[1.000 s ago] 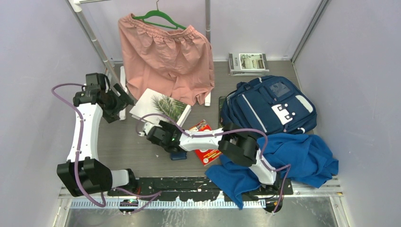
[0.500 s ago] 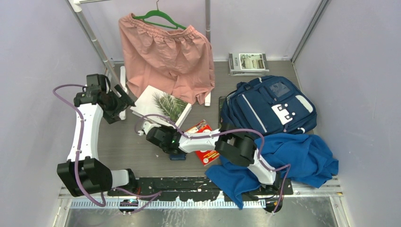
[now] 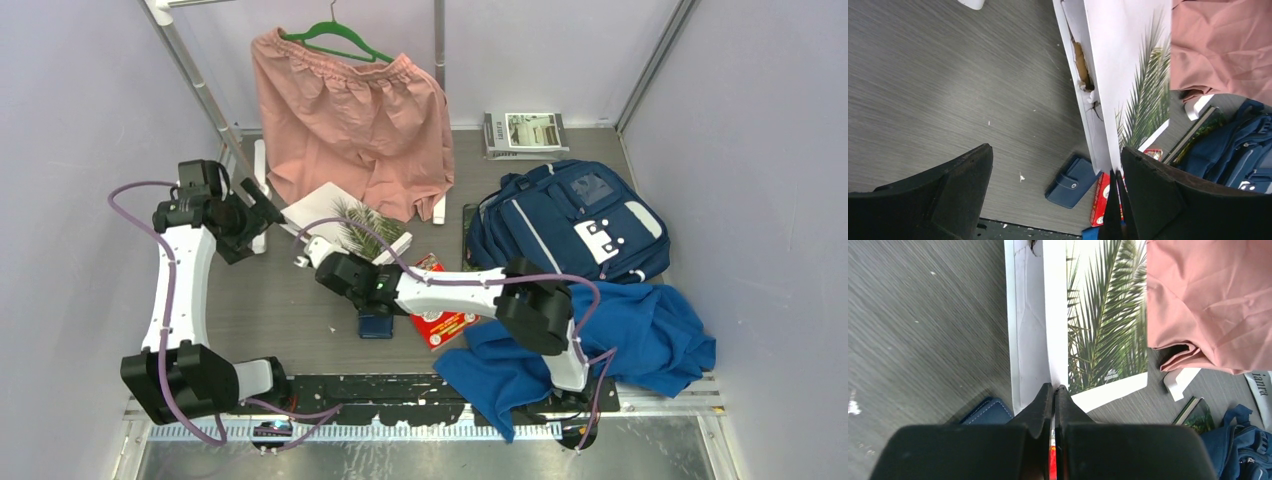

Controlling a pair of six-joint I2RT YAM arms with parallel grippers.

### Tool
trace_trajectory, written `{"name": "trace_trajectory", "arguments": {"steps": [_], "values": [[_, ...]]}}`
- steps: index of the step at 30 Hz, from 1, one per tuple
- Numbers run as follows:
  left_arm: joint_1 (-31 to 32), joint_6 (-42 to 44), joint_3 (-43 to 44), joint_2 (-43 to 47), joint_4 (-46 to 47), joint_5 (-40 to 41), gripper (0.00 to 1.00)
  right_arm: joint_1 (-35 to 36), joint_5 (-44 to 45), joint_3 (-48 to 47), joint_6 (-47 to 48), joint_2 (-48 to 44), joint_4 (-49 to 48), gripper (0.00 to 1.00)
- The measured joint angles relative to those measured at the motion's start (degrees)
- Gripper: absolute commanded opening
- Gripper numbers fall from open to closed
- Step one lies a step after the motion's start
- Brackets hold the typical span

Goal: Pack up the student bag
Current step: Pick up the book from the center of the board.

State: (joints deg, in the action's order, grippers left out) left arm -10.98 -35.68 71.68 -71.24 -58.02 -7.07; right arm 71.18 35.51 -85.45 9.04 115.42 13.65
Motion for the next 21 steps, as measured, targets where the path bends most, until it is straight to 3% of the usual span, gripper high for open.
{"name": "trace_trajectory", "arguments": {"steps": [4,12,21], "values": [[-0.24,-0.74,-2.86,1.38,2.82,-3.37,1.0,0.0,-2.12,0.02,-3.02,-4.09,2.23,0.01],[-0.31,-7.76,-20.59,2.8,17.4,-15.04,1.0,0.0,-4.94,1.03,-6.03,-6.4,2.71,0.01],[-0.31,-15.45,-27.61,3.08,33.59,-21.62,1.0,0.0,-6.51,2.69,-6.45,-6.71,2.69,0.01]]}}
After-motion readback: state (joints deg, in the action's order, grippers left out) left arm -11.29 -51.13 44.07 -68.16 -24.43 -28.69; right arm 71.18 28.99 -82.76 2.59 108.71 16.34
